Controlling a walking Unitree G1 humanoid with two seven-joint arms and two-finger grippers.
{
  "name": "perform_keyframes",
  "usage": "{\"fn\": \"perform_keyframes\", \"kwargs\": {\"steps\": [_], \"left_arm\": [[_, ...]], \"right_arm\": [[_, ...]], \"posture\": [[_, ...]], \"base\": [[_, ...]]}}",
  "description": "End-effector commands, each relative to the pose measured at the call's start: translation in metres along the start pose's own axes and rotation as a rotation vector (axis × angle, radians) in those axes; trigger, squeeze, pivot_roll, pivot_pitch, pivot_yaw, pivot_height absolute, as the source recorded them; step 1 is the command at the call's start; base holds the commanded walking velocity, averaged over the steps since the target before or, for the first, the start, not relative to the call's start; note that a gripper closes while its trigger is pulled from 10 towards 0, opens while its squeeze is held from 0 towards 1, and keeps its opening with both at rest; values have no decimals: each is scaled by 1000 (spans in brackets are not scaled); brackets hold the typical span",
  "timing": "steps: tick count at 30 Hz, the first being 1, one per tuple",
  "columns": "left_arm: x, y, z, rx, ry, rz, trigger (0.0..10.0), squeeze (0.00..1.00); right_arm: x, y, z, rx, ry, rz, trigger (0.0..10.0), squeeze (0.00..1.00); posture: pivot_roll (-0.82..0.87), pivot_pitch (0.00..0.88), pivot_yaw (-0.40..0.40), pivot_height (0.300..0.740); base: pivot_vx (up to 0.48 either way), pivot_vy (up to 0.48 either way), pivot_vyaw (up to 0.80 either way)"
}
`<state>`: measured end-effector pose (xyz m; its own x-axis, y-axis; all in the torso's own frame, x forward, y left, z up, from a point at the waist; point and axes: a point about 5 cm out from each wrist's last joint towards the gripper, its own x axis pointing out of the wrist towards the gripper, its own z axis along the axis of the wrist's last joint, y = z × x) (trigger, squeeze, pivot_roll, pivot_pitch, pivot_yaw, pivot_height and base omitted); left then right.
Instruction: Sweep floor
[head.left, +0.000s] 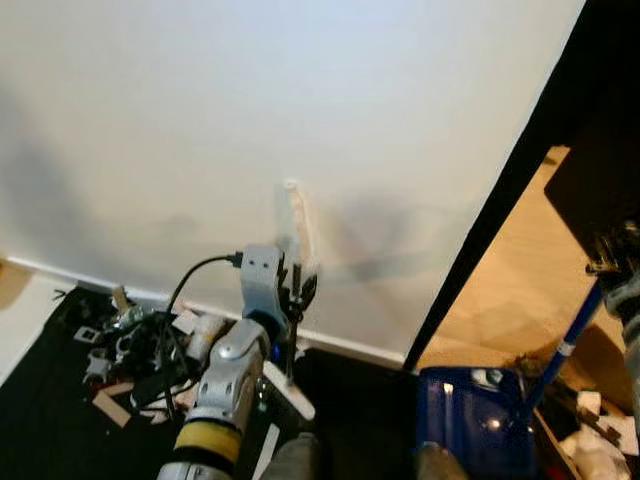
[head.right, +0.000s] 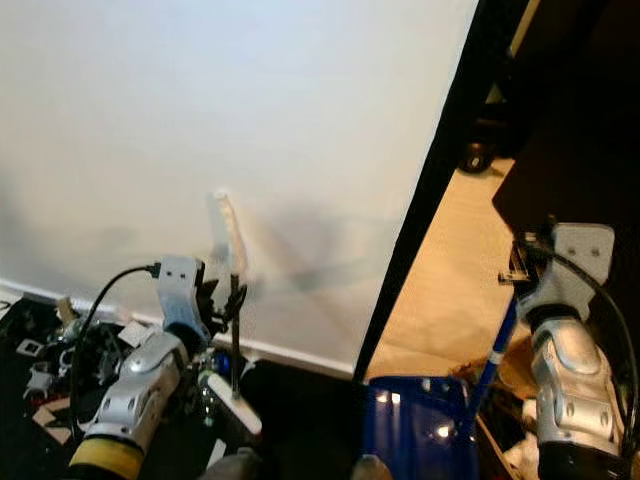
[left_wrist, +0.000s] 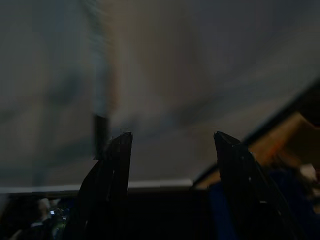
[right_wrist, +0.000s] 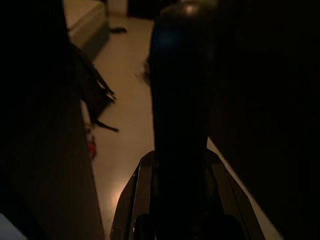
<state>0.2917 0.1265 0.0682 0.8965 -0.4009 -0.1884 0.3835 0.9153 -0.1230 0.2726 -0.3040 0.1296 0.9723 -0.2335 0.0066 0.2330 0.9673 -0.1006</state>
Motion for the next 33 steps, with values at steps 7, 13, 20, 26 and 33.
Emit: {"fn": "perform_keyframes", "kwargs": {"steps": [7, 13, 20, 26, 33], "left_arm": [[1, -3, 0, 30, 23, -16, 10000, 0], [1, -2, -1, 33, 28, -12, 10000, 0], [1, -2, -8, -10, 54, -6, 10000, 0], [3, -3, -13, -67, 91, -37, 10000, 0], [10, 0, -18, -91, 135, -87, 10000, 0]], "right_arm": [[1, 17, -3, 39, -19, 20, 10000, 0], [4, 15, -4, 40, -29, 4, 10000, 0], [-3, 27, -21, 87, -19, 63, 10000, 0], [-4, 38, -26, 98, -16, 86, 10000, 0], [3, 46, -14, 110, -62, 111, 10000, 0]], "posture": [[-13, 107, 77, 740], [-7, 104, 76, 740], [0, 102, 72, 740], [-4, 98, 76, 740], [-20, 107, 67, 740]], "base": [[0, 0, 0], [0, 0, 0], [0, 0, 0], [0, 0, 0], [0, 0, 0]]}}
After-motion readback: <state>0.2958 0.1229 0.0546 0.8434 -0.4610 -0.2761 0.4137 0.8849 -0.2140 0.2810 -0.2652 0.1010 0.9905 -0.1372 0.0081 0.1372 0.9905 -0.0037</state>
